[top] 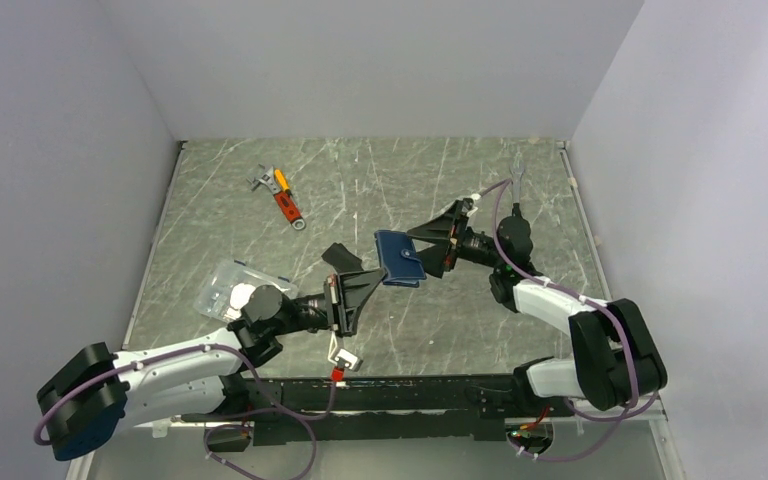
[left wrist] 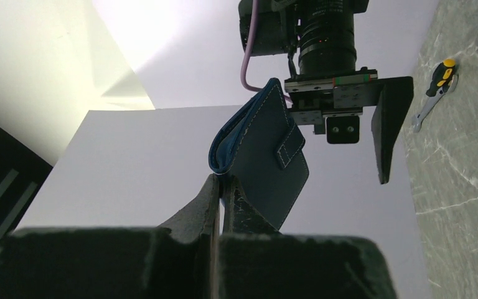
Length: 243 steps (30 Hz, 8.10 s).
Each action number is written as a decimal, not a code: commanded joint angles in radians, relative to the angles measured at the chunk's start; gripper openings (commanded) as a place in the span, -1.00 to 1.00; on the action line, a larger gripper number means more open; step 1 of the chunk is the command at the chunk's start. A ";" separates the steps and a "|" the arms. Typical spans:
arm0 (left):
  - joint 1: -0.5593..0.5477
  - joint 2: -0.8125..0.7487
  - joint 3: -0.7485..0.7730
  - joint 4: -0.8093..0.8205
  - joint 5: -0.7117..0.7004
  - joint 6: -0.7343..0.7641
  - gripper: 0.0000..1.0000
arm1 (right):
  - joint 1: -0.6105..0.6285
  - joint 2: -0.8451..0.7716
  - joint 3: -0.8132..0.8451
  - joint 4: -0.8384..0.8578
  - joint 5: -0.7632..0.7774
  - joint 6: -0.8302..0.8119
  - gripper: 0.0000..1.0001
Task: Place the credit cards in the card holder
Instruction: Pick up the card holder from the center of the board, then open the card holder at the center of the board.
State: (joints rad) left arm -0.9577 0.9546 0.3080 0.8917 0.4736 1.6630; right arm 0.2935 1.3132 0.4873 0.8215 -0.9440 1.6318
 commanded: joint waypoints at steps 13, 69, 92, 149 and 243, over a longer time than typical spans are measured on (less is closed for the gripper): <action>-0.015 0.041 -0.014 0.067 -0.019 0.051 -1.00 | 0.077 0.051 -0.003 0.407 0.080 0.186 -0.21; 0.427 0.216 0.873 -1.275 0.503 -2.005 0.68 | 0.283 -0.213 0.434 -0.517 0.240 -0.863 -1.00; 0.493 0.179 0.825 -1.345 0.331 -2.158 -0.98 | 0.356 -0.311 0.635 -1.116 0.693 -1.265 0.35; 0.533 0.184 0.793 -1.265 0.341 -2.408 -1.00 | 0.932 0.044 0.669 -1.022 1.699 -1.501 -0.91; 0.533 0.162 0.806 -1.280 0.361 -2.420 -1.00 | 0.905 -0.111 0.416 -0.557 1.856 -1.724 -1.00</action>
State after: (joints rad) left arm -0.4206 1.1507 1.0798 -0.4084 0.7753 -0.7315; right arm 1.2018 1.2335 0.9188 0.2142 0.8417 -0.0963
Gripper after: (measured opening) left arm 0.188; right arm 0.007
